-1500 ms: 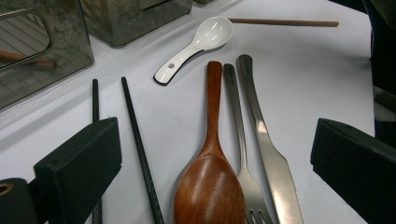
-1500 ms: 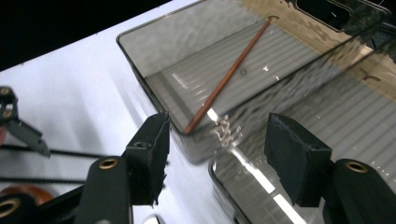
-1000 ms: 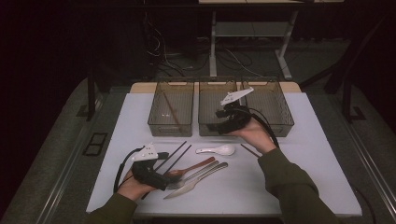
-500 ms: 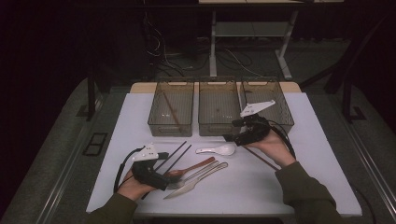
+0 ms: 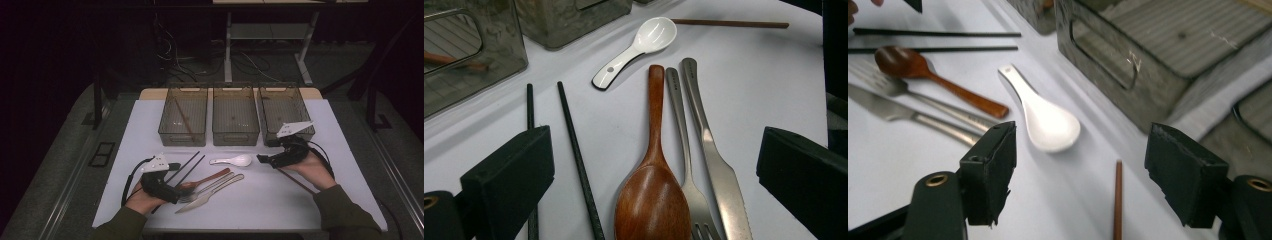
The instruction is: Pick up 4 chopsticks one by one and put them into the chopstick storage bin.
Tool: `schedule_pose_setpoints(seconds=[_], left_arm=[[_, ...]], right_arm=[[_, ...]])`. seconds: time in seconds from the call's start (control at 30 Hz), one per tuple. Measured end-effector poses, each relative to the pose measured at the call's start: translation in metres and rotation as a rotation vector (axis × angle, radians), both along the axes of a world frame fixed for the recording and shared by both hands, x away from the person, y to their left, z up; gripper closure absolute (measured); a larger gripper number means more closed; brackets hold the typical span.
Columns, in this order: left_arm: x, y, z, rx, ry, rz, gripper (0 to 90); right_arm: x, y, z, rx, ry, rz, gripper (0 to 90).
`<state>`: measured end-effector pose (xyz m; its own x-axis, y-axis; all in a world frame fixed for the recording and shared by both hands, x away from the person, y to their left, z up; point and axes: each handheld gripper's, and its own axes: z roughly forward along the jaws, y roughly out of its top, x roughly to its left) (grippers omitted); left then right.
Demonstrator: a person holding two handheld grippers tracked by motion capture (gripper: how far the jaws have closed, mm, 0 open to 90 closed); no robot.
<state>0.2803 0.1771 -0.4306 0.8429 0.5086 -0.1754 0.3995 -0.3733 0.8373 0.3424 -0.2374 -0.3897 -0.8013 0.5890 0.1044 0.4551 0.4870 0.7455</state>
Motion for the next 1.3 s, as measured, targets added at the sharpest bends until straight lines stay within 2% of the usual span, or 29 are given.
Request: schedule_pose_setpoints(seconds=[0.4,0.83,1.0,1.3], left_arm=[[-0.001,0.002,0.001,-0.005,-0.003,0.009,0.9],[-0.002,0.002,0.001,0.004,-0.005,0.010,1.0],[-0.003,0.002,0.001,0.003,-0.005,0.010,1.0],[-0.003,0.003,0.002,0.001,-0.012,0.019,2.3]], right_arm=[[-0.027,-0.037,-0.012,0.008,0.020,-0.027,29.0],[-0.050,-0.068,-0.021,0.014,0.014,-0.076,30.9],[-0.058,-0.081,-0.026,0.007,0.034,-0.091,36.7],[-0.068,-0.092,-0.037,-0.049,0.076,-0.078,58.6]])
